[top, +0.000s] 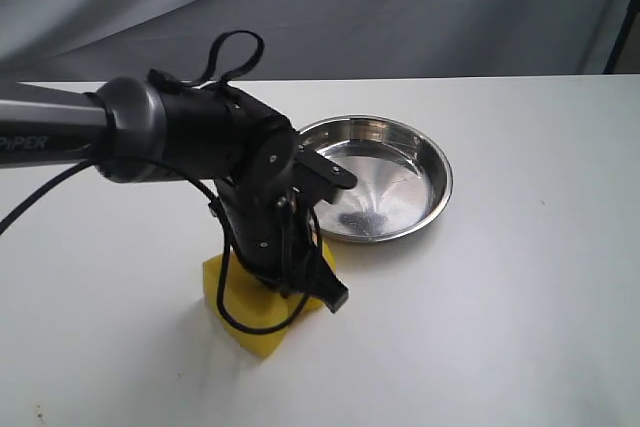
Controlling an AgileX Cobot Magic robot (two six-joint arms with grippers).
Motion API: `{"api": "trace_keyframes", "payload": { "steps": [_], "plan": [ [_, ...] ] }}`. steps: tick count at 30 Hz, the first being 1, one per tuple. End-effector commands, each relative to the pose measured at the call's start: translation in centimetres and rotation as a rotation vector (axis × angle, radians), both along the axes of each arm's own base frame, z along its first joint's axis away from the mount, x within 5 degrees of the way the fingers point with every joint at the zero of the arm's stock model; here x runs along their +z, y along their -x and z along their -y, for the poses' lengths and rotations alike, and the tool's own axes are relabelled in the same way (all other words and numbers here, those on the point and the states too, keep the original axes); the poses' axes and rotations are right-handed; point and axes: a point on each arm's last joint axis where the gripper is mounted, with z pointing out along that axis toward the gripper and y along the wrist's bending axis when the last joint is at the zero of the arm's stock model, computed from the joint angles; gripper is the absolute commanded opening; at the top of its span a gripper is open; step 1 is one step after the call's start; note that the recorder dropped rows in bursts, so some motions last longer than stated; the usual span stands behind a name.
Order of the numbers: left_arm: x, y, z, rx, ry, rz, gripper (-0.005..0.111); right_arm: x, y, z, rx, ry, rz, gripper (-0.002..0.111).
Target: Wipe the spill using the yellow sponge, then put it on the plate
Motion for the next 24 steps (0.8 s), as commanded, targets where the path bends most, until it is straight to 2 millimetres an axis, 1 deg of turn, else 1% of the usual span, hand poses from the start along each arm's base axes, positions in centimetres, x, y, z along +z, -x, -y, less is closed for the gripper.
{"api": "trace_keyframes", "payload": {
  "steps": [1, 5, 8, 10, 13, 15, 18, 24],
  "plan": [
    [-0.8, -2.2, -3.4, 0.065, -0.078, -0.006, 0.000, 0.1, 0.0, 0.1, -0.006, 0.017, 0.018, 0.000],
    [-0.8, -4.0, -6.0, 0.160, -0.094, 0.003, 0.000, 0.1, 0.0, 0.1, -0.006, 0.017, 0.018, 0.000],
    [-0.8, -4.9, -7.7, 0.246, -0.092, 0.001, 0.000, 0.1, 0.0, 0.1, -0.006, 0.017, 0.018, 0.000],
    [-0.8, -5.3, -8.4, 0.277, -0.090, -0.001, 0.000, 0.1, 0.0, 0.1, -0.006, 0.017, 0.018, 0.000],
    [-0.8, -5.4, -8.6, 0.289, -0.084, -0.006, 0.000, 0.1, 0.0, 0.1, -0.006, 0.017, 0.018, 0.000],
    [-0.8, -5.1, -8.1, 0.285, -0.076, -0.012, 0.000, 0.1, 0.0, 0.1, -0.006, 0.017, 0.018, 0.000],
    [-0.8, -4.4, -6.8, 0.257, -0.065, -0.020, 0.000, 0.1, 0.0, 0.1, -0.006, 0.017, 0.018, 0.000],
    [-0.8, -1.9, -2.9, 0.130, -0.063, -0.013, 0.000, 0.1, 0.0, 0.1, -0.006, 0.017, 0.018, 0.000]
  ]
}}
